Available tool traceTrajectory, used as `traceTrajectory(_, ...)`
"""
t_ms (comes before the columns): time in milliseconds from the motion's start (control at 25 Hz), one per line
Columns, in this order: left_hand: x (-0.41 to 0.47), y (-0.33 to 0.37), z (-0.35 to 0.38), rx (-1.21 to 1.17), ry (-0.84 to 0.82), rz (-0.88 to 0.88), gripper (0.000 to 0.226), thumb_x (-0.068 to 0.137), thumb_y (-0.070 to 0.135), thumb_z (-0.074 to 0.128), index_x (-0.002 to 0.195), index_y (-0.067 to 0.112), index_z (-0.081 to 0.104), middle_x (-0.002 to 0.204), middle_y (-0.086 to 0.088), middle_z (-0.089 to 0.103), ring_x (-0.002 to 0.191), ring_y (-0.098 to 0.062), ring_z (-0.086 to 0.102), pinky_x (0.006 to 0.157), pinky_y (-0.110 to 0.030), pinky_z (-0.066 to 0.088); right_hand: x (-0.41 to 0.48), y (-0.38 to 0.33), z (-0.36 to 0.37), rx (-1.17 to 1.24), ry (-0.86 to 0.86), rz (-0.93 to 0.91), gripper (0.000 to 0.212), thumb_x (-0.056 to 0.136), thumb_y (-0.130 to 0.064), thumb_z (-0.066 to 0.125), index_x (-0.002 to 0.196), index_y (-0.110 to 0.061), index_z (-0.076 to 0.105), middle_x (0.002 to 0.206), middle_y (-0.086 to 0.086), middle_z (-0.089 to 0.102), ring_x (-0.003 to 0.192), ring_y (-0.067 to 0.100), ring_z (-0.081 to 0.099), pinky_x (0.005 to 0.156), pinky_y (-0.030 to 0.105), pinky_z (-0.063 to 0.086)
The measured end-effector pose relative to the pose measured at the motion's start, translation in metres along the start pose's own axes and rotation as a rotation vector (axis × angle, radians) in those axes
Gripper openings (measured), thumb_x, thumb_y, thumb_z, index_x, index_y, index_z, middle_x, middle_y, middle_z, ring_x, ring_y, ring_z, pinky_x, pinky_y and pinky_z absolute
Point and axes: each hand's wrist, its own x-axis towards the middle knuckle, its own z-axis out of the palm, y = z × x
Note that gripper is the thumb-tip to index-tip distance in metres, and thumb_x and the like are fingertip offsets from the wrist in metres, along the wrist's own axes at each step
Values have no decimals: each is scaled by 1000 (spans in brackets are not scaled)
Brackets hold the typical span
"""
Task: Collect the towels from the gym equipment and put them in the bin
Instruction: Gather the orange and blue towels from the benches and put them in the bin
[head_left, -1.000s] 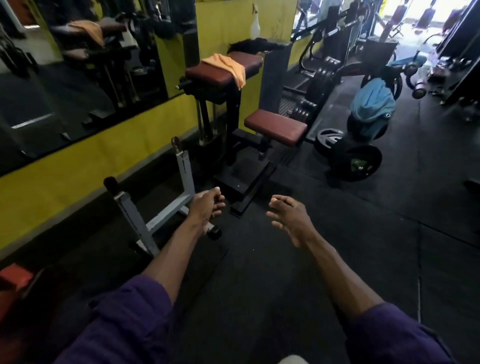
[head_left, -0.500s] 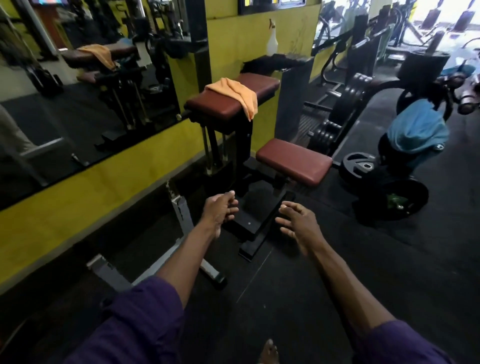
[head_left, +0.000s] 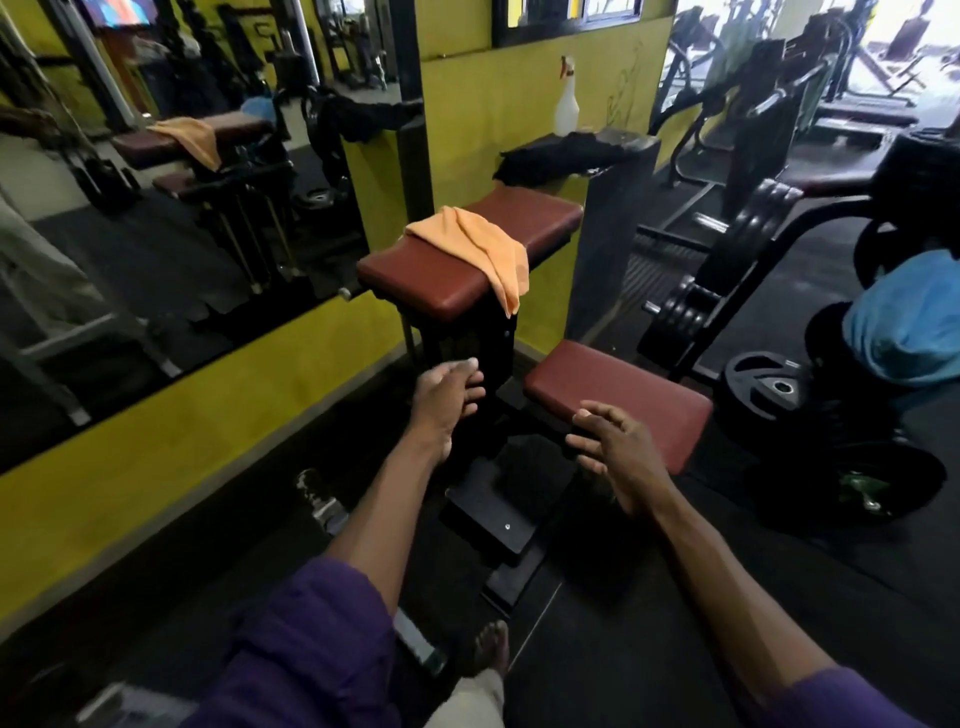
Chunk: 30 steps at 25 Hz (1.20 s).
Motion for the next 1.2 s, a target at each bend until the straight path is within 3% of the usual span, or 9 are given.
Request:
traceTrajectory(120, 104, 44, 12, 136, 24, 136, 10, 89, 21, 59, 96, 19, 66, 93, -5, 71, 82, -16, 66, 69, -30, 51, 66, -13, 7, -3, 50, 1, 13, 95, -24, 62, 107, -25, 69, 110, 2, 74, 92, 19, 74, 75, 32, 52)
traceTrajectory(280, 230, 87, 16, 425, 41, 269, 27, 85, 14, 52, 107, 23, 65, 104, -1, 70, 96, -19, 63, 82, -37, 52, 134, -30, 17, 28, 90, 68, 14, 96, -19, 61, 107, -22, 68, 112, 4, 73, 98, 26, 71, 68, 28, 47)
traceTrajectory(400, 315, 98, 25, 678, -37, 359, 41, 83, 3, 48, 119, 12, 63, 112, -4, 67, 107, -23, 62, 84, -27, 45, 181, -42, 27, 41, 118, 87, 13, 97, -17, 60, 108, -19, 67, 113, 7, 72, 99, 28, 71, 75, 34, 45)
traceTrajectory(480, 361, 102, 33, 792, -50, 369, 43, 84, 2, 49, 125, 7, 60, 123, -10, 64, 113, -27, 59, 89, -28, 43, 206, -49, 30, 30, 144, 89, 15, 98, -19, 61, 111, -17, 67, 114, 9, 72, 102, 29, 72, 78, 37, 46)
traceTrajectory(600, 407, 99, 40, 878, -2, 373, 46, 89, 20, 57, 132, 3, 55, 132, -16, 57, 121, -32, 54, 98, -36, 43, 234, -54, 32, 13, 148, 97, 19, 96, -20, 63, 114, -17, 67, 115, 9, 73, 101, 28, 72, 79, 36, 48)
traceTrajectory(760, 441, 88, 56, 1136, 98, 196, 102, 71, 76, 54, 140, 3, 41, 151, -21, 33, 139, -38, 31, 110, -52, 29, 265, -55, 31, -8, 156, 120, 20, 95, -20, 64, 115, -18, 67, 116, 7, 73, 102, 26, 72, 81, 35, 49)
traceTrajectory(840, 446, 79, 71, 1216, 105, 159, 110, 66, 85, 48, 139, 2, 43, 153, -24, 28, 143, -39, 21, 113, -57, 17, 274, -52, 28, -15, 159, 139, 20, 95, -21, 64, 116, -19, 67, 115, 6, 73, 102, 26, 72, 84, 36, 50)
traceTrajectory(1040, 455, 67, 97, 1229, 211, 290, 45, 93, 41, 47, 113, 5, 65, 139, -23, 48, 137, -37, 32, 114, -59, 16, 292, -40, 19, -18, 167, 169, 21, 95, -22, 64, 116, -20, 67, 113, 3, 74, 100, 23, 73, 87, 38, 53)
traceTrajectory(1200, 446, 77, 104, 1093, 170, 323, 30, 97, 23, 47, 109, 2, 64, 127, -18, 57, 129, -36, 44, 112, -59, 20, 297, -37, 7, -6, 176, 162, 20, 95, -22, 65, 115, -21, 68, 112, 2, 75, 96, 19, 74, 87, 38, 53)
